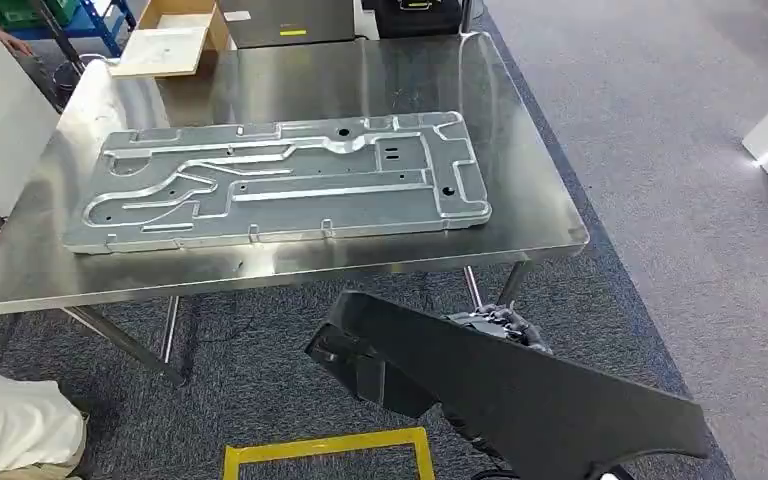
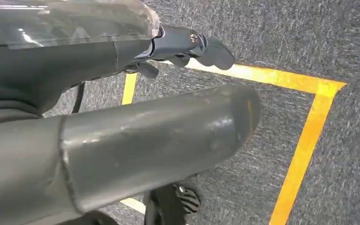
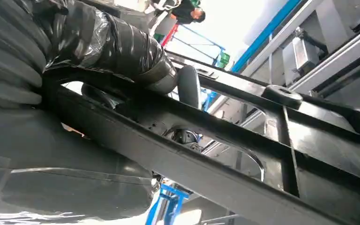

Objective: Take the parts from the cabinet and place them on the table.

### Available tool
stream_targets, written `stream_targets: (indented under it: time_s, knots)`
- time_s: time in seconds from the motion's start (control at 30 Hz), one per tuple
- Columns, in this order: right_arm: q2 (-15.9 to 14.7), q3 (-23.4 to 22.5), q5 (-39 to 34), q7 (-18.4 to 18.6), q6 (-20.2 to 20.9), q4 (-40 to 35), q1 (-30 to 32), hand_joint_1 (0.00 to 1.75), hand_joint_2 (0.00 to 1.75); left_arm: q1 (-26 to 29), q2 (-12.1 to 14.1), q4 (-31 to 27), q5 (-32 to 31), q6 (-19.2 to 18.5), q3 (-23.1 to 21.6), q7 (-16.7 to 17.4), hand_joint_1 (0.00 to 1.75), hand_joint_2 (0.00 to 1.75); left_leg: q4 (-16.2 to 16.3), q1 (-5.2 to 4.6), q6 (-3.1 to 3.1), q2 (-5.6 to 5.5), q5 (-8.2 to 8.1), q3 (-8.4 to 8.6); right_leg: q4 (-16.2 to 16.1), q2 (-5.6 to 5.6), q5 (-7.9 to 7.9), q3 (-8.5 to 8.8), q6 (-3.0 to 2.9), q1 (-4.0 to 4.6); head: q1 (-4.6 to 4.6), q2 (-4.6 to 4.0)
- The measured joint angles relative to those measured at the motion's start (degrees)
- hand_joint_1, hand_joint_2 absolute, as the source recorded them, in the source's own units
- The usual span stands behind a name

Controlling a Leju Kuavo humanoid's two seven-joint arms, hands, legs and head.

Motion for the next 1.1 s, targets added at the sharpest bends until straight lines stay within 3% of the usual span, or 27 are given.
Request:
stream_targets:
  time_s: [0.03, 0.07, 0.13, 0.17, 0.2, 0.23, 0.3, 0.37, 0.4, 0.47, 0.5, 0.53, 0.57, 0.6, 0.67, 0.7, 0.77, 0.83, 0.9, 0.97, 1.0, 1.03, 1.07, 1.1]
  knots:
    - [0.0, 0.0, 0.0, 0.0, 0.0, 0.0, 0.1, 1.68, 1.75, 0.1, 0.0, 0.0, 0.0, 0.0, 0.0, 0.0, 0.00, 0.00, 0.4, 0.11, -0.21, 0.01, 1.15, -0.97, 0.0, 0.08, -0.34, 0.39, 0.05, -0.03, 0.00, 0.00]
    - [0.0, 0.0, 0.0, 0.0, 0.0, 0.0, 0.2, 1.68, 1.75, 0.2, 0.0, 0.0, 0.0, 0.0, 0.0, 0.0, 0.00, 0.00, -1.8, 0.27, -0.32, 0.02, 3.54, -0.56, 0.1, 0.15, -0.74, 0.86, 0.15, -0.08, 0.00, 0.00]
    - [0.0, 0.0, 0.0, 0.0, 0.0, 0.0, 0.3, 1.68, 1.75, 0.2, 0.0, 0.0, 0.0, 0.0, 0.0, 0.0, 0.00, 0.00, -11.5, 0.54, -0.38, 0.11, 10.10, 3.03, 0.5, 0.23, -1.83, 2.03, 0.59, -0.21, 0.00, 0.00]
    - [0.0, 0.0, 0.0, 0.0, 0.0, 0.0, 0.3, 1.68, 1.75, 0.3, 0.0, 0.0, 0.0, 0.0, 0.0, 0.0, 0.00, 0.00, -14.7, 0.59, -0.23, 0.18, 10.88, 4.50, 0.7, 0.21, -2.42, 2.16, 0.98, -0.19, 0.02, 0.00]
    - [0.0, 0.0, 0.0, 0.0, 0.0, 0.0, 0.2, 1.68, 1.75, 0.1, 0.0, 0.0, 0.0, 0.0, 0.1, 0.1, 0.00, 0.00, -15.4, 0.14, 0.01, 0.14, 10.14, 4.88, 1.2, 0.37, -2.71, 1.93, 1.40, 0.16, 0.00, 0.00]
    - [0.0, 0.0, 0.1, 0.0, 0.0, -0.2, 0.3, 1.68, 1.75, 0.0, 0.0, 0.0, 0.0, 0.0, 0.1, 0.1, 0.00, 0.00, -15.5, 0.15, 0.91, 0.06, 9.74, 4.67, 1.1, 0.37, -2.67, 1.61, 1.61, 0.13, 0.00, 0.00]
    - [0.0, 0.1, 0.1, 0.0, 0.0, -0.3, 0.3, 1.68, 1.75, 0.2, 0.1, 0.0, 0.0, 0.0, 0.1, 0.1, 0.00, 0.00, -15.6, 0.04, 1.35, 0.02, 9.52, 4.61, 0.9, 0.34, -2.77, 1.73, 1.94, 0.13, 0.02, 0.00]
    - [0.0, 0.1, 0.4, 0.0, -0.1, -0.5, 0.3, 1.68, 1.75, 0.2, 0.1, 0.0, 0.0, 0.0, 0.2, 0.1, 0.00, 0.00, -16.5, 0.44, 2.35, 0.02, 9.57, 5.49, 1.9, 0.28, -3.80, 1.97, 2.70, -0.16, 0.02, 0.00]
    - [0.0, 0.1, 0.7, -0.2, -0.4, -0.7, 0.3, 1.68, 1.75, 0.2, 0.1, 0.0, 0.0, 0.0, 0.2, 0.1, 0.00, 0.00, -16.6, 0.47, 2.79, 0.06, 9.29, 5.92, 4.8, 0.25, -5.27, 0.61, 2.88, -0.13, 0.02, 0.00]
    - [0.0, 0.1, 1.5, -0.4, -1.1, -1.0, 0.5, 1.68, 1.75, 0.1, 0.1, 0.0, 0.0, 0.0, 0.3, 0.1, 0.00, 0.00, -16.6, 0.42, 3.17, 0.09, 8.86, 6.40, 14.1, 0.24, -8.78, -4.70, 3.26, -0.30, 0.02, 0.00]
    - [0.0, 0.2, 2.0, -0.6, -1.6, -1.1, 0.8, 1.68, 1.75, 0.1, 0.1, 0.0, 0.0, 0.0, 0.3, 0.2, 0.00, 0.00, -16.6, 0.39, 3.22, 0.09, 8.59, 6.65, 17.8, 0.24, -9.60, -7.15, 3.35, -0.37, 0.02, 0.00]
    - [0.0, 0.2, 2.7, -0.7, -2.2, -1.3, 1.2, 1.68, 1.75, 0.2, 0.1, 0.0, 0.1, 0.0, 0.4, 0.2, 0.00, 0.00, -16.6, 0.38, 3.16, 0.05, 8.26, 7.05, 19.3, 0.24, -8.98, -8.69, 3.38, -0.44, 0.02, 0.00]
    - [-0.1, 0.2, 3.4, -0.9, -3.0, -1.6, 1.5, 1.68, 1.75, 0.3, 0.1, 0.0, 0.2, 0.0, 0.5, 0.2, 0.00, 0.00, -16.6, 0.38, 3.05, -0.03, 7.85, 7.64, 17.8, 0.23, -6.63, -8.72, 3.34, -0.52, 0.02, 0.00]
    - [-0.1, 0.2, 3.9, -1.1, -3.7, -2.0, 1.8, 1.68, 1.75, 0.3, 0.1, 0.0, 0.4, 0.0, 0.5, 0.2, 0.00, 0.00, -16.6, 0.38, 2.94, -0.12, 7.43, 8.25, 14.2, 0.20, -3.62, -7.59, 3.21, -0.54, 0.02, 0.00]
    - [-0.3, 0.2, 4.3, -1.1, -5.0, -2.8, 2.1, 1.68, 1.75, 0.3, 0.1, 0.0, 0.5, -0.2, 0.7, 0.1, 0.00, 0.00, -16.7, 0.38, 2.56, -0.18, 6.43, 9.66, 4.1, 0.20, 2.47, -3.81, 2.55, -0.46, 0.02, 0.00]
    - [-1.1, -0.3, 3.1, -0.7, -5.7, -2.8, 2.0, 1.68, 1.75, 0.4, 0.1, 0.0, 0.5, -0.4, 0.8, 0.0, 0.00, 0.00, -16.6, 0.02, 2.13, -0.14, 6.04, 9.59, 3.5, 0.18, 1.40, -3.31, 2.34, 0.08, 0.02, 0.00]
    - [-2.1, -3.2, -0.4, 0.2, -5.4, -2.7, 1.3, 1.68, 1.75, 0.3, 0.3, 0.0, 0.0, -1.1, 0.8, -0.2, 0.00, 0.00, -16.8, 0.09, 1.65, -0.11, 5.81, 9.44, 2.5, 0.16, 0.84, -3.07, 2.04, 0.18, 0.00, 0.00]
    - [-3.4, -9.4, -2.8, 0.4, -1.3, -1.3, 0.2, 1.68, 1.75, 0.1, 0.4, 0.0, -0.5, -1.7, 0.7, -0.3, 0.00, 0.00, -17.4, -0.15, 0.97, 0.04, 5.61, 10.22, 1.9, 0.33, 0.71, -2.69, 1.48, -0.07, 0.02, 0.00]
    - [-4.0, -15.1, -3.0, 0.6, 1.2, -0.1, -0.3, 1.68, 1.75, -0.1, 0.4, 0.0, -0.5, -1.9, 0.7, -0.4, 0.00, 0.00, -14.6, 0.17, 0.63, 0.09, 4.22, 9.29, 0.9, 0.03, 0.66, -1.41, 0.90, -0.47, 0.02, 0.00]
    - [-4.0, -19.1, -2.9, 0.6, 2.3, 0.8, -0.8, 1.68, 1.75, 0.0, 0.7, 0.0, -0.5, -1.9, 0.7, -0.4, 0.00, 0.00, -5.1, 0.18, 0.18, 0.07, 0.26, 3.88, 0.8, -0.15, 0.17, -0.88, 0.42, -0.39, 0.00, 0.00]
    - [-4.0, -20.2, -2.6, 0.6, 2.6, 1.1, -0.8, 1.68, 1.75, 0.1, 0.8, 0.0, -0.6, -1.9, 0.7, -0.4, 0.00, 0.00, -1.0, 0.18, 0.04, 0.07, -0.75, 1.16, 0.8, -0.16, -0.11, -0.65, 0.37, -0.35, 0.00, 0.00]
    - [-4.0, -21.1, -1.8, 1.0, 2.1, 1.4, -0.9, 1.68, 1.75, 0.2, 0.9, 0.0, -0.7, -1.9, 0.7, -0.4, 0.00, 0.00, 1.4, 0.18, 0.02, 0.07, -0.44, -0.91, 0.9, -0.10, -0.42, -0.37, 0.37, -0.32, 0.00, 0.00]
    - [-4.0, -22.0, -0.2, 1.7, 1.0, 1.8, -1.1, 1.68, 1.75, 0.3, 0.9, 0.0, -0.9, -2.1, 0.7, -0.4, 0.00, 0.00, 0.9, 0.18, 0.07, 0.08, 1.33, -1.46, 0.9, -0.01, -0.70, 0.01, 0.39, -0.31, 0.00, 0.00]
    - [-4.1, -23.0, 1.7, 2.8, -0.7, 2.4, -1.6, 1.68, 1.75, 0.3, 0.9, 0.0, -1.2, -2.1, 0.7, -0.5, 0.00, 0.00, -2.6, 0.17, 0.27, 0.08, 4.58, -0.67, 1.0, 0.09, -1.12, 0.57, 0.46, -0.29, 0.00, 0.00]
